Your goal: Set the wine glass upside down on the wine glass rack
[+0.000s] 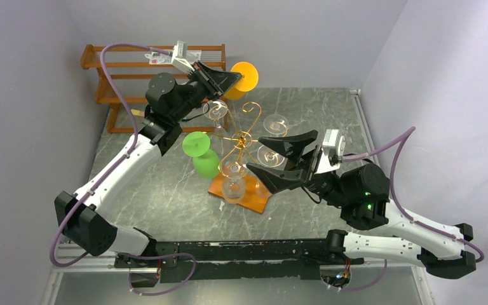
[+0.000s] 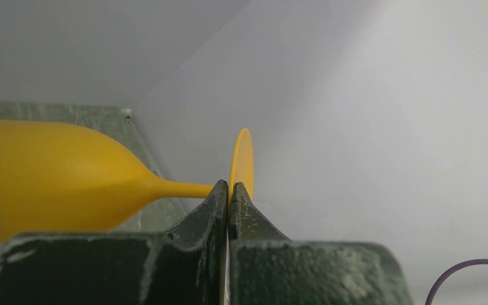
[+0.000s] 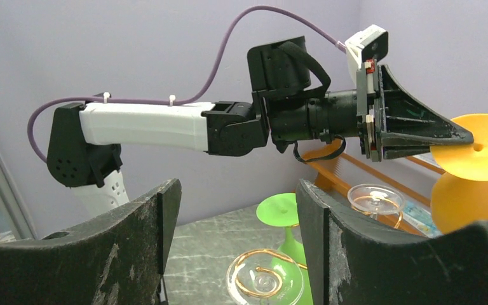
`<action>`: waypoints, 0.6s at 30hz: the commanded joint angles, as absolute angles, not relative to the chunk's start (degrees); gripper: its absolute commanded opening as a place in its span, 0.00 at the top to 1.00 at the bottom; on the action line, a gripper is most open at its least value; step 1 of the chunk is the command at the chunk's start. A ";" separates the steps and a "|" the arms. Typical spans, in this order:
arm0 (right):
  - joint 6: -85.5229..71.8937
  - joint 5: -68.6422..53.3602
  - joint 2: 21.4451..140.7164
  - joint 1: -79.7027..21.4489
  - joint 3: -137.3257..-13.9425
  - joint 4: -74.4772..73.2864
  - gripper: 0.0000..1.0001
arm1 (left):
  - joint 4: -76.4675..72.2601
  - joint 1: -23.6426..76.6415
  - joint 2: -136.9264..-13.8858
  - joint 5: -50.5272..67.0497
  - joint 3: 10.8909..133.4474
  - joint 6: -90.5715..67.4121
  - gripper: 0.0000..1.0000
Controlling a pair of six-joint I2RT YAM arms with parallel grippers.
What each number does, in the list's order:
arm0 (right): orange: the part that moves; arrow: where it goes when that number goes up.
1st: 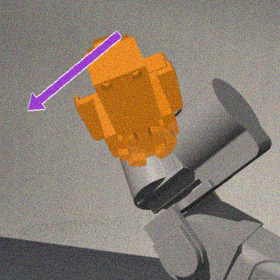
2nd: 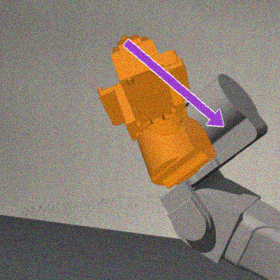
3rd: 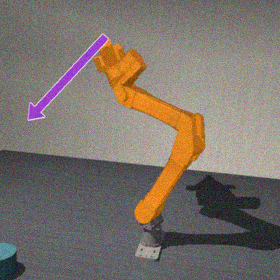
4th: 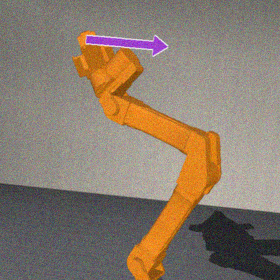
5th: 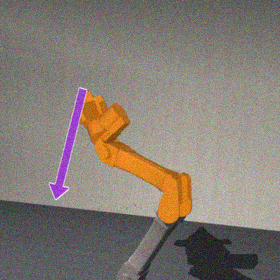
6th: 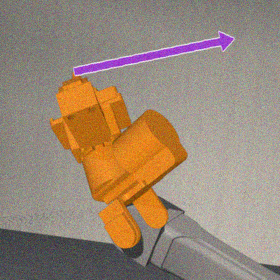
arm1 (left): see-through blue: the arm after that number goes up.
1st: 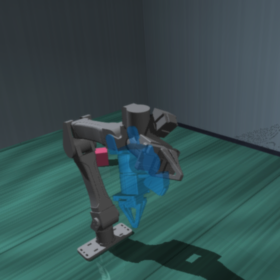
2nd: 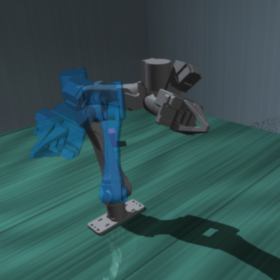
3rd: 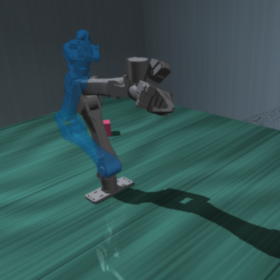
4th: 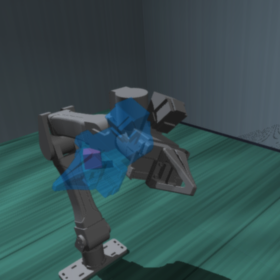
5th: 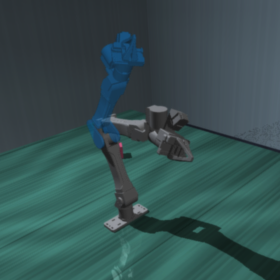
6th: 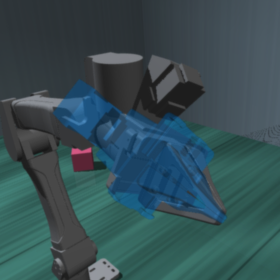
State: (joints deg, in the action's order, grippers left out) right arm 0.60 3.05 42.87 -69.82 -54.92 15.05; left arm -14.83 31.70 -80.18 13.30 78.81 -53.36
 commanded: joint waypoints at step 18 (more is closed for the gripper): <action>-2.19 3.57 40.16 -69.87 -53.42 13.23 0.30 | -4.91 32.17 -79.39 13.18 76.43 -67.93 0.95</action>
